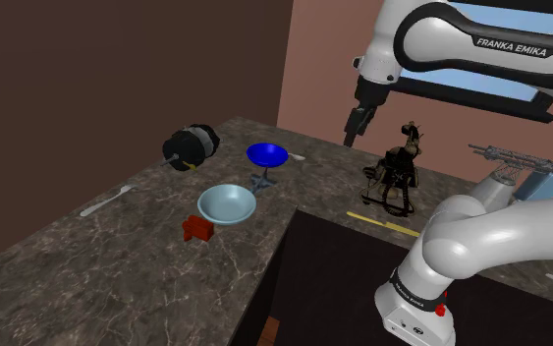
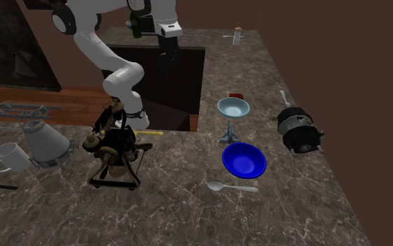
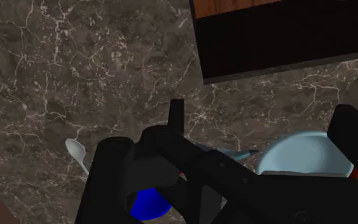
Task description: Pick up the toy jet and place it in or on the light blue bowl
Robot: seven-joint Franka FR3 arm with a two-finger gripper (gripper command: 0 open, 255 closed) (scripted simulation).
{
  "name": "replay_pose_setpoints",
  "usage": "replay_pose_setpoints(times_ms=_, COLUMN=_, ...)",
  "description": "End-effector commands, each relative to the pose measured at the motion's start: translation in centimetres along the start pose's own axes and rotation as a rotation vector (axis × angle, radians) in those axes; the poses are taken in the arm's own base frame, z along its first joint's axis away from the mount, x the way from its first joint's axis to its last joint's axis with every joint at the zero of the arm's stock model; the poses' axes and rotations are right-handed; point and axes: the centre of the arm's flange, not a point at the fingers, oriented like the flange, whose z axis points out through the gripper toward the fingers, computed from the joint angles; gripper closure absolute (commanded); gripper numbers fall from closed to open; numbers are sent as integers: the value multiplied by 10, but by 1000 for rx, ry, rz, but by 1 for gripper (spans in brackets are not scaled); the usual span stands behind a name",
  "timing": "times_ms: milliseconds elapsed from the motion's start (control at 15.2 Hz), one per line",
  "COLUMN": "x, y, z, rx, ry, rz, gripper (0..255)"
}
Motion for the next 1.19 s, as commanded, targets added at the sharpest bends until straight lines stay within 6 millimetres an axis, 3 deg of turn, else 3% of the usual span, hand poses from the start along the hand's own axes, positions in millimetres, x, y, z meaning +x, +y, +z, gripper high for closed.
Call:
replay_pose_setpoints(times_ms=0, x=0, y=0, z=0, rx=0, ry=0, rz=0, gripper=0)
replay_pose_setpoints(times_ms=594, x=66, y=-34, z=87, rx=48, ry=20, rz=359, gripper=0)
replay_pose_setpoints(times_ms=1122, x=133, y=-46, z=162, rx=90, ry=38, rz=677, gripper=0)
